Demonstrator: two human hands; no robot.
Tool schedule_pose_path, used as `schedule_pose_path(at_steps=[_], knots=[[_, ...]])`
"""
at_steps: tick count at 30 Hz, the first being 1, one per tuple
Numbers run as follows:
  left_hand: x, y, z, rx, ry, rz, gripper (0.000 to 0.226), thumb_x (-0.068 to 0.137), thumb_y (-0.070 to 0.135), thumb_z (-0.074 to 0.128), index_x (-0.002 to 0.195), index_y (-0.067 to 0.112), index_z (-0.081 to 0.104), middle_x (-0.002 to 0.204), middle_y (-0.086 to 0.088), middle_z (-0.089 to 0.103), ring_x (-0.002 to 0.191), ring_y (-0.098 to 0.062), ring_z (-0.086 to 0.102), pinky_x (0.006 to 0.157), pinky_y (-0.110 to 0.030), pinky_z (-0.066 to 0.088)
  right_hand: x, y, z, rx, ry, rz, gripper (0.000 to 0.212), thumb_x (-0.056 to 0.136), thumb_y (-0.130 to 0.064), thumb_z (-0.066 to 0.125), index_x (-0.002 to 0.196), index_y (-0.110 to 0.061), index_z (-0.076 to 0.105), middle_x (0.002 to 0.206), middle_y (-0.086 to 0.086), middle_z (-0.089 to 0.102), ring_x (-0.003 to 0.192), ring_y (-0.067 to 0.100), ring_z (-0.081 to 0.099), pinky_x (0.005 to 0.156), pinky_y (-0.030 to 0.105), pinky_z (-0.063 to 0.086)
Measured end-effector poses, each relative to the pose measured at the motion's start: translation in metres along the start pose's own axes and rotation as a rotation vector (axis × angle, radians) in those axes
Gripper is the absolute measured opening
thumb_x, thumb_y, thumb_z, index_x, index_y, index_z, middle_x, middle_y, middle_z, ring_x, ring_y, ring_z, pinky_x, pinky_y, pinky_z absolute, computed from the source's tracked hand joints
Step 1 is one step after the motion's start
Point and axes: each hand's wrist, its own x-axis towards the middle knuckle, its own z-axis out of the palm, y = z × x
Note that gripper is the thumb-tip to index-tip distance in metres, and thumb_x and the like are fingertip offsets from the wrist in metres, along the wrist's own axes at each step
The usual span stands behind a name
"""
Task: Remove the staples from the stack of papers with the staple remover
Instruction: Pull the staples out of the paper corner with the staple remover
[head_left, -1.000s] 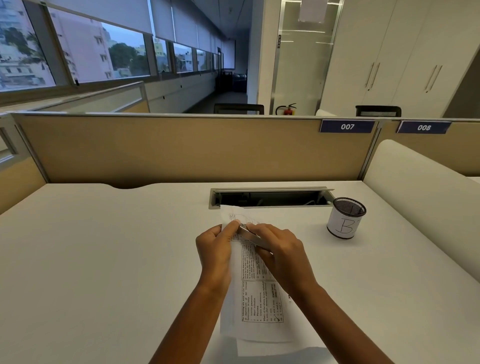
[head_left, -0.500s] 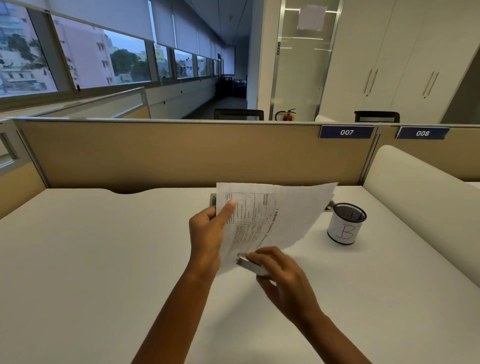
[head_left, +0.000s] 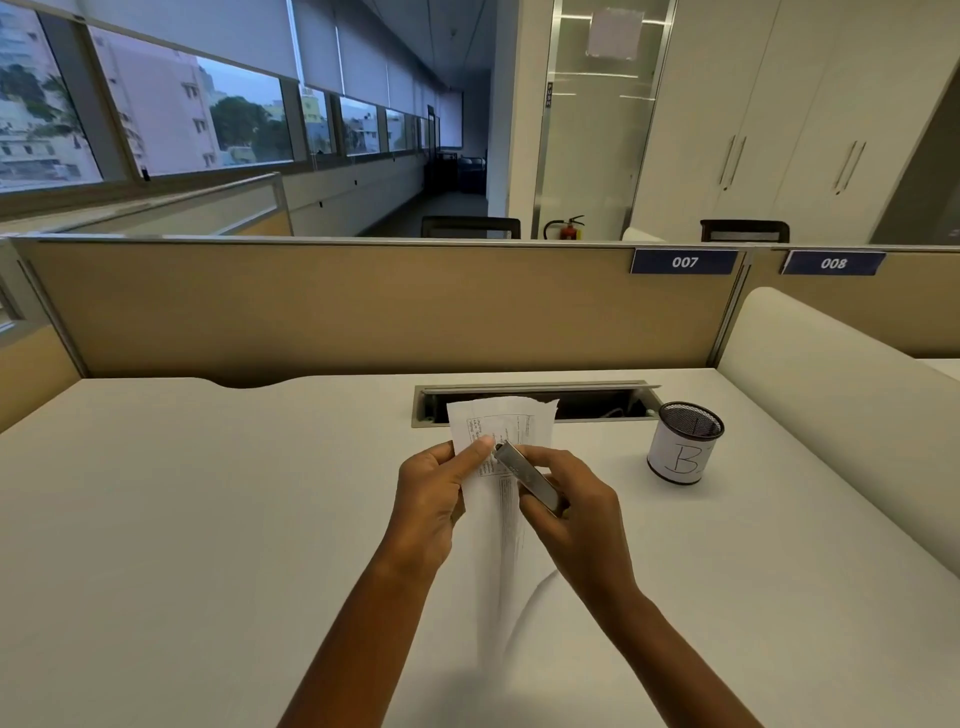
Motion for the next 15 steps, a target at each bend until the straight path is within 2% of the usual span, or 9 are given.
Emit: schedule_pose_path(at_steps=[6,10,13,15], knots=[[0.000,-0.002,0.000,0.002,0.005,-0.039,0.016,0.082,0.018,0.058,0.096,0.010,0.060,0.102,-0.008,0.062,0.086,-0.028,0.060,0.086,-0.041,0.049,-0.003,0.000,0.001,-0.009,-0.008,0.002,0.030,0.078,-0.009,0.067,0.107,-0.008,0.062,0.101,0.008,0.068,0.079,0.009,0.058,0.070,0.008,0.046],[-0.001,-0.003,-0.002,0.042,0.005,-0.014,0.016,0.081,0.021,0.058,0.094,0.011,0.061,0.099,-0.009,0.065,0.080,-0.027,0.062,0.075,-0.036,0.053,0.000,-0.002,-0.003,-0.058,0.007,-0.013,0.029,0.077,-0.009,0.068,0.106,-0.008,0.063,0.101,0.008,0.069,0.080,0.009,0.057,0.069,0.004,0.042],[-0.003,-0.003,-0.003,0.085,0.005,0.044,0.013,0.082,0.021,0.058,0.093,0.014,0.061,0.096,-0.007,0.065,0.075,-0.026,0.062,0.065,-0.031,0.054,0.001,-0.005,-0.008,-0.112,0.002,-0.050,0.029,0.075,-0.008,0.069,0.104,-0.007,0.065,0.098,0.011,0.071,0.080,0.015,0.061,0.068,0.010,0.043],[-0.005,-0.003,-0.003,0.127,0.012,0.091,0.009,0.082,0.021,0.057,0.090,0.016,0.061,0.095,-0.005,0.065,0.077,-0.027,0.062,0.065,-0.032,0.054,0.002,-0.008,-0.010,-0.135,-0.007,-0.053,0.030,0.074,-0.009,0.070,0.104,-0.006,0.066,0.099,0.012,0.071,0.082,0.023,0.065,0.068,0.019,0.047]])
